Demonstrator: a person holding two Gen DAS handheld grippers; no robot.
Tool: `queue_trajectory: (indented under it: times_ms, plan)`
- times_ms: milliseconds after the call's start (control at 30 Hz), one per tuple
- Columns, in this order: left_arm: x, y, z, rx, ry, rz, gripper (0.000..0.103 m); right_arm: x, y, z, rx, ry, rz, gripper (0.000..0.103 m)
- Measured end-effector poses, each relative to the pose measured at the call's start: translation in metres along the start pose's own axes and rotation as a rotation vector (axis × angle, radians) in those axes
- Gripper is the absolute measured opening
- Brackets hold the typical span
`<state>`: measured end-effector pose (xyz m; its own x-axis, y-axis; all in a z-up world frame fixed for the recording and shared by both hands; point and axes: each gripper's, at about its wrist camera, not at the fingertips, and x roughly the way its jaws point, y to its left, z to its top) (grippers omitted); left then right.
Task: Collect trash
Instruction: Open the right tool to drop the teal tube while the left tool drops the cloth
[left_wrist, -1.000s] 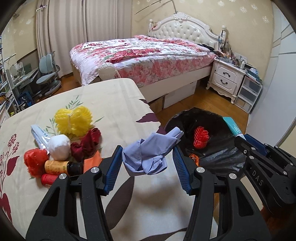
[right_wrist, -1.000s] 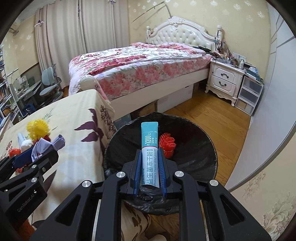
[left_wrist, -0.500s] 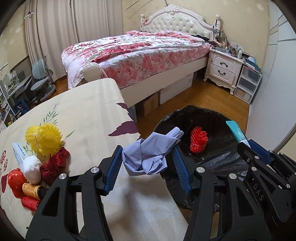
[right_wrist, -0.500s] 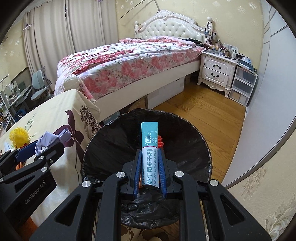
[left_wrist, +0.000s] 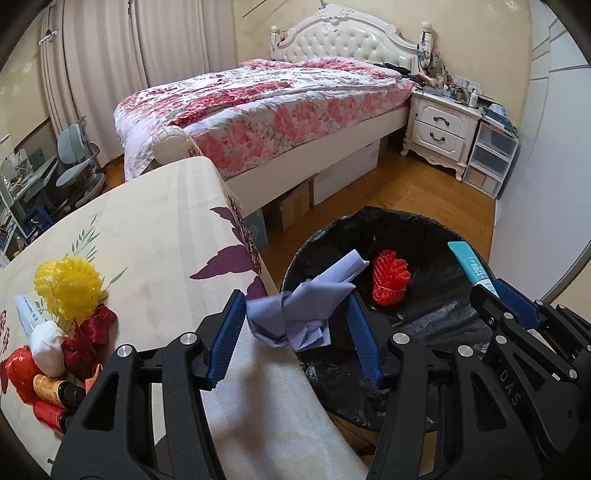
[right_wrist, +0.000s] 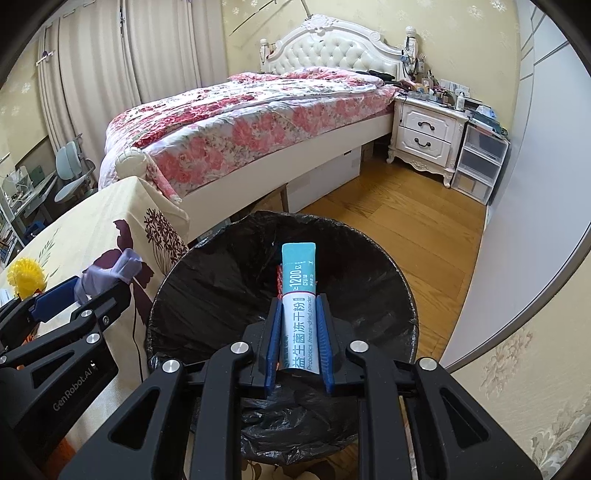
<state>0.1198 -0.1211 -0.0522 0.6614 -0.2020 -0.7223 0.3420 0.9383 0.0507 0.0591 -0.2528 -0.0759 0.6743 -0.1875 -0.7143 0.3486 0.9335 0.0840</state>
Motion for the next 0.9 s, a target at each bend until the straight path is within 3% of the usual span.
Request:
queue_trajectory:
  times_ms: [133,233,567,900]
  plan:
    - [0.000,0.002,0.001,-0.012,-0.002,0.000,0.072,-0.002,-0.002,0.000,0.009,-0.016,-0.016,0.039]
    - [-0.003,0.003,0.001,-0.010,-0.015,0.013,0.080,-0.005,-0.003,0.001,0.010,-0.026,-0.028,0.042]
    - [-0.023,0.015,-0.003,-0.025,-0.045,0.052,0.085,-0.017,-0.002,0.000,0.007,-0.048,-0.040,0.058]
    - [-0.051,0.046,-0.023,-0.071,-0.042,0.105,0.085,-0.033,0.019,-0.009,-0.038,-0.053,-0.001,0.059]
